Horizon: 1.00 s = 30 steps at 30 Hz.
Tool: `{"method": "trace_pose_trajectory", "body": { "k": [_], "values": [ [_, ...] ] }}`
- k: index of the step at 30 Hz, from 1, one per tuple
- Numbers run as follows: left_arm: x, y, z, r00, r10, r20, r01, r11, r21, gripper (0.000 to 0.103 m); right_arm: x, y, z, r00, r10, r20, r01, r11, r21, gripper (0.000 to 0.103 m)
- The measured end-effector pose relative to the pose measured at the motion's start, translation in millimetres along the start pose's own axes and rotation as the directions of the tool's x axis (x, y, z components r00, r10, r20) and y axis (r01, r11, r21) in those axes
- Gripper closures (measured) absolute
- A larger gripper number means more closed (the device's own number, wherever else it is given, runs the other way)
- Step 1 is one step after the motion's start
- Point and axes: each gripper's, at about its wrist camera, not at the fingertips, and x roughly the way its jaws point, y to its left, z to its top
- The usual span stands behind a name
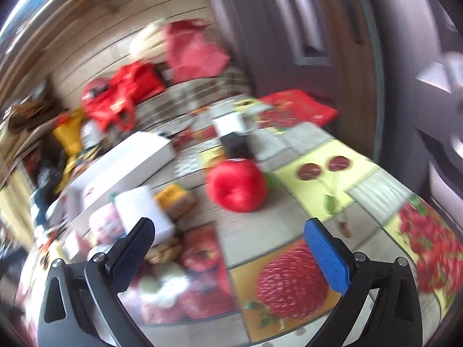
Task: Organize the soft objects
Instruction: 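Grasp the yellow-green sponge with the left gripper while the right grasps the white glove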
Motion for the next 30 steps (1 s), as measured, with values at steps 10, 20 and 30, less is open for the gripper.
{"method": "trace_pose_trajectory", "body": {
  "k": [10,20,30],
  "values": [
    [19.4,12.7,-53.3,0.981,-0.011,-0.193,0.019,0.999,0.039,0.024,24.7,71.1,-18.9,0.963,0.175,-0.205,-0.228,0.936,-0.27,0.0],
    [36.6,12.0,-51.8,0.964,-0.101,-0.245,0.115,0.992,0.043,0.056,59.2,150.6,-40.6,0.94,0.167,-0.297,-0.314,0.763,-0.565,0.035],
    [51.7,11.6,-54.6,0.945,-0.128,-0.3,0.151,0.987,0.055,0.056,89.8,154.4,-36.4,0.952,0.057,-0.302,-0.249,0.719,-0.649,0.038]
  ]
}}
